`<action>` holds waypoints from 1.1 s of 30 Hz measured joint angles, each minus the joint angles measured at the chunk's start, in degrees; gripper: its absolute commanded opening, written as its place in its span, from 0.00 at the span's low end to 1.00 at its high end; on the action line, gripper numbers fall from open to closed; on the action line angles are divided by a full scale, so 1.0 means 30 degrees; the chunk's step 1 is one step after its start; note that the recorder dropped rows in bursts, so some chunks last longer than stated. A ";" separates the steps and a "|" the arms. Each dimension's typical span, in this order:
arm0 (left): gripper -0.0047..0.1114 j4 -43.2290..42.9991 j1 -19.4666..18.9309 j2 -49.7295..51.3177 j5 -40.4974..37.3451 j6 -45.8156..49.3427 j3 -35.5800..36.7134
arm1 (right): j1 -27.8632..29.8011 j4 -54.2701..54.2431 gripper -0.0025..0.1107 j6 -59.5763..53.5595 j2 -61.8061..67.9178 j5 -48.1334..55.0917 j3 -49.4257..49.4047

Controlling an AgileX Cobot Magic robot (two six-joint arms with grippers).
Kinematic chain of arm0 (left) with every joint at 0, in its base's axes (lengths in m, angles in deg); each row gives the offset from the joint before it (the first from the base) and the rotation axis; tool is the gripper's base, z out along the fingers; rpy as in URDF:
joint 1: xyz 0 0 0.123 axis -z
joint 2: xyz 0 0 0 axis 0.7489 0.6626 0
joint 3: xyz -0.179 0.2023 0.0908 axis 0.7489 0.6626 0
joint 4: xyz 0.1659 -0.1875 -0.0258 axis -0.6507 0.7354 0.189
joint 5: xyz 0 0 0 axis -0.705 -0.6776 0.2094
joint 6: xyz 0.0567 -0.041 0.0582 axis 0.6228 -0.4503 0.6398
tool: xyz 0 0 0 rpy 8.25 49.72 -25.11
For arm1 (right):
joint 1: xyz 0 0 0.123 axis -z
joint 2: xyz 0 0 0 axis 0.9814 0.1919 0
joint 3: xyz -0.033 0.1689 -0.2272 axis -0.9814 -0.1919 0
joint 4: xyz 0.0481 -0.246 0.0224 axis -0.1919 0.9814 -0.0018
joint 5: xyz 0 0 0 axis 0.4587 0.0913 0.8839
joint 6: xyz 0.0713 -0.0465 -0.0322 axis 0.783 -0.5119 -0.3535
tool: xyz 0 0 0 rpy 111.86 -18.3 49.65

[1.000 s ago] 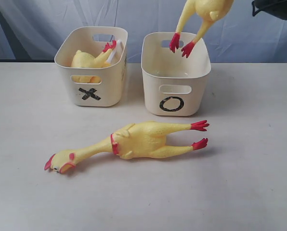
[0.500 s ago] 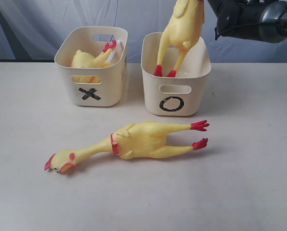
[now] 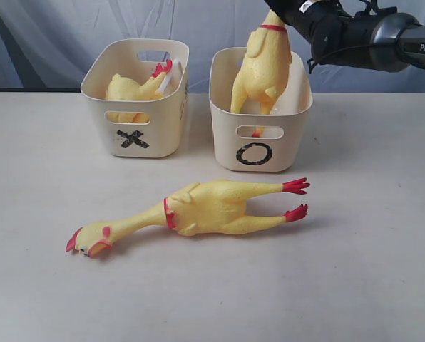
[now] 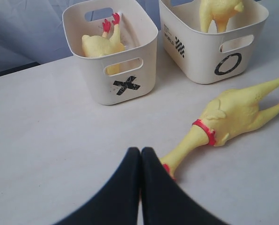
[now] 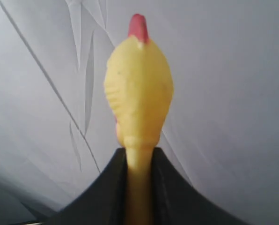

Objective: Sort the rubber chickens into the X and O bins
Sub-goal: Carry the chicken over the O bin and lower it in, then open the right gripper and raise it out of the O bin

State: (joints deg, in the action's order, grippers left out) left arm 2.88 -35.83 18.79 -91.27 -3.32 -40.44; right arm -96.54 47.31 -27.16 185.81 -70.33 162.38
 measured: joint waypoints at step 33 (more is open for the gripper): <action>0.04 0.0000 0.0000 0.0000 -0.0294 0.0037 0.0000 | 0.0000 -0.0116 0.35 0.0000 0.1495 0.1164 0.0113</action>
State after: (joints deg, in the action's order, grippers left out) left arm 2.88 -35.83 18.79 -92.16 -3.21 -40.44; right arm -96.54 46.96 -27.16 190.30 -66.84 162.72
